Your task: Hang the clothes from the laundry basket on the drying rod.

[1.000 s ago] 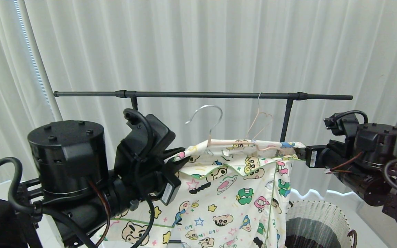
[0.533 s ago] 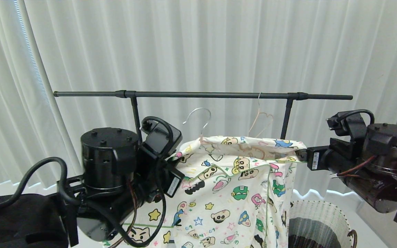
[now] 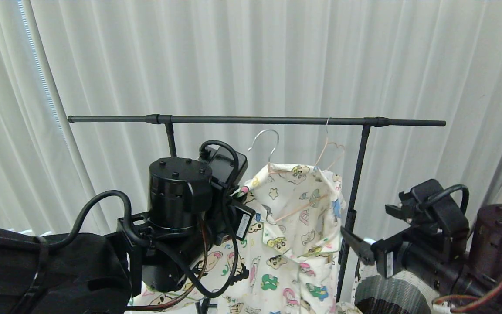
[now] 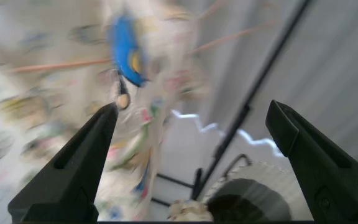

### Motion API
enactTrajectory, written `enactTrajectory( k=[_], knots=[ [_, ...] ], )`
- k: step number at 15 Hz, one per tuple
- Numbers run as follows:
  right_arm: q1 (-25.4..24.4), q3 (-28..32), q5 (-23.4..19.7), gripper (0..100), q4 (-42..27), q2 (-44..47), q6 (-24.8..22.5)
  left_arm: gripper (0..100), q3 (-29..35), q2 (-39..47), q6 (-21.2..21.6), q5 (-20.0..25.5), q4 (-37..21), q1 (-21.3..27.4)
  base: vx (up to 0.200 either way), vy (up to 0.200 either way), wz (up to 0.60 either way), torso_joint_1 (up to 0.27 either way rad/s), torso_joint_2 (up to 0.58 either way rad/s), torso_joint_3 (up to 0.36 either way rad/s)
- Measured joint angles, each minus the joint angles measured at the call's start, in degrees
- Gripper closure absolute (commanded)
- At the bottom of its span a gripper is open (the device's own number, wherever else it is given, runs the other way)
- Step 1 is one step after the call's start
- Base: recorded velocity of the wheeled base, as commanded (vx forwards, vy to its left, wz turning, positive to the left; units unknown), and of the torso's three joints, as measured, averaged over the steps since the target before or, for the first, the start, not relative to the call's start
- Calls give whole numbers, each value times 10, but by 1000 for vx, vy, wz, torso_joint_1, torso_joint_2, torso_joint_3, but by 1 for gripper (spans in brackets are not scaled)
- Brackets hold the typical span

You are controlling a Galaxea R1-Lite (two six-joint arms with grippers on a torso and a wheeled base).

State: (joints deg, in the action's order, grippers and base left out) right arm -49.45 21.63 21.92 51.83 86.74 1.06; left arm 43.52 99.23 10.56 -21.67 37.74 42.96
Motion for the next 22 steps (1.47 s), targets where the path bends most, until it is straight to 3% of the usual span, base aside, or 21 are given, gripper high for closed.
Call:
enactTrajectory(
  k=[2,5,7,9,11,13,16,19,22],
  knots=[
    [-60,-9,-38,0,-23,-5,1,100,0,3,-11,5,0,15,0,0,0,0,0,0],
    [-74,-9,-66,0,-83,-28,-6,100,-1,17,-24,29,0,39,0,0,0,0,0,0],
    [-44,-3,-92,0,-154,-65,-33,100,-2,28,-25,68,-3,53,0,0,0,0,0,0],
    [11,16,-157,0,-288,-125,-72,100,-3,40,-25,140,-21,63,0,0,0,0,0,0],
    [74,55,-233,0,-452,-203,-101,100,-1,44,-25,210,-79,66,0,0,0,0,0,0],
    [121,87,-277,0,-536,-272,-118,100,9,35,-24,259,-131,65,0,0,0,0,0,0],
    [142,105,-323,0,-570,-327,-125,100,55,-3,-23,326,-266,64,0,0,0,0,0,0],
    [142,124,-369,0,-570,-322,-131,100,75,-33,-15,337,-279,73,0,0,0,0,0,0],
    [139,147,-416,0,-570,-279,-167,100,75,-62,-13,337,-280,98,0,0,0,0,0,0]
  ],
)
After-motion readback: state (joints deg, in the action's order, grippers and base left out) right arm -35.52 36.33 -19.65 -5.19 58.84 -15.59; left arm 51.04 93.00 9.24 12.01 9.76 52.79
